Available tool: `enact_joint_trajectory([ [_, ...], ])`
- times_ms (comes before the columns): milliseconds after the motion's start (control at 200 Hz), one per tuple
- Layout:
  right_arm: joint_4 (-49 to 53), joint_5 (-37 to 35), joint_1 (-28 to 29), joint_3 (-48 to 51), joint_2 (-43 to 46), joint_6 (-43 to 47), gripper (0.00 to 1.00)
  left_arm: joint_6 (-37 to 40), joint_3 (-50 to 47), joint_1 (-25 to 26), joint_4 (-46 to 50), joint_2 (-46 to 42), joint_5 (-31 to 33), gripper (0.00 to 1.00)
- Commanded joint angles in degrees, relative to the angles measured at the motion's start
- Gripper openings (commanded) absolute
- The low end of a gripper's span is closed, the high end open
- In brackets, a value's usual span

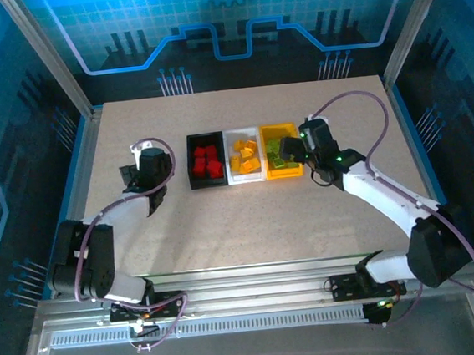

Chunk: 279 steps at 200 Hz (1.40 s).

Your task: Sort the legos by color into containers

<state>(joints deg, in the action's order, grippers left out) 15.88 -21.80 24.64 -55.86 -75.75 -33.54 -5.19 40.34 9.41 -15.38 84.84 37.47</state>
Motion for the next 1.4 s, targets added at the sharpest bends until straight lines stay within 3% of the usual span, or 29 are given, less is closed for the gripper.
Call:
enact_joint_trajectory([
  [0,-1.3,-2.8,-1.4,1.3,2.4,0.9,1.00,5.6,2.2,-1.6,-4.5,2.0,-2.2,0.99],
  [85,-2.2,-2.9,-2.0,2.8,3.9,1.6,1.00,3.3,1.4,-2.6,-2.6,2.5,-2.4,0.99],
  [185,-4.4,-2.1,-2.7,5.0,5.9,1.4,1.00,2.6,-4.0,-3.6,-10.9,2.6,-6.2,0.99],
  [265,-6.6,-4.3,-3.0,7.7,7.8,1.0,1.00,5.0,-10.2,-3.7,-24.1,3.8,-10.1,0.99],
  [310,-8.8,-4.2,-3.7,9.1,8.8,2.0,1.00,4.6,-11.8,-4.0,-24.5,2.5,-12.9,0.99],
  [460,-7.1,-1.3,-11.0,9.9,9.2,-0.8,1.00,3.5,-18.1,-6.6,-34.5,2.4,-21.1,0.99],
  [510,-5.9,0.4,-14.4,9.7,8.8,-0.9,1.00,5.5,-20.7,-6.6,-45.0,5.8,-22.2,0.99],
  [570,-7.6,0.7,-17.8,11.1,8.9,1.0,1.00,4.2,-18.5,-6.4,-36.3,3.5,-21.6,0.99],
  [650,-17.0,5.6,-20.9,16.1,10.2,9.7,1.00,4.0,-19.4,-6.6,-39.9,4.4,-20.3,0.99],
  [825,-40.3,3.4,-20.9,28.5,13.0,27.3,1.00,4.1,-19.5,-6.6,-39.9,4.4,-20.4,0.99],
  [881,-43.0,4.1,-21.4,30.1,11.8,30.6,1.00,4.1,-19.5,-6.6,-39.8,4.3,-20.5,0.99],
  [1061,-47.5,8.3,-22.0,31.1,4.0,29.6,1.00,4.1,-19.5,-6.6,-39.9,4.4,-20.5,0.99],
  [1251,-56.2,6.4,-19.0,30.3,-8.3,31.7,1.00,4.1,-19.5,-6.6,-39.8,4.4,-20.6,0.99],
  [1321,-55.6,9.8,-19.9,30.0,-8.8,31.7,1.00,4.1,-19.5,-6.6,-39.8,4.4,-20.7,0.99],
  [1391,-63.6,11.0,-20.0,32.8,-11.0,32.6,1.00,4.1,-19.5,-6.6,-39.8,4.4,-20.7,0.99],
])
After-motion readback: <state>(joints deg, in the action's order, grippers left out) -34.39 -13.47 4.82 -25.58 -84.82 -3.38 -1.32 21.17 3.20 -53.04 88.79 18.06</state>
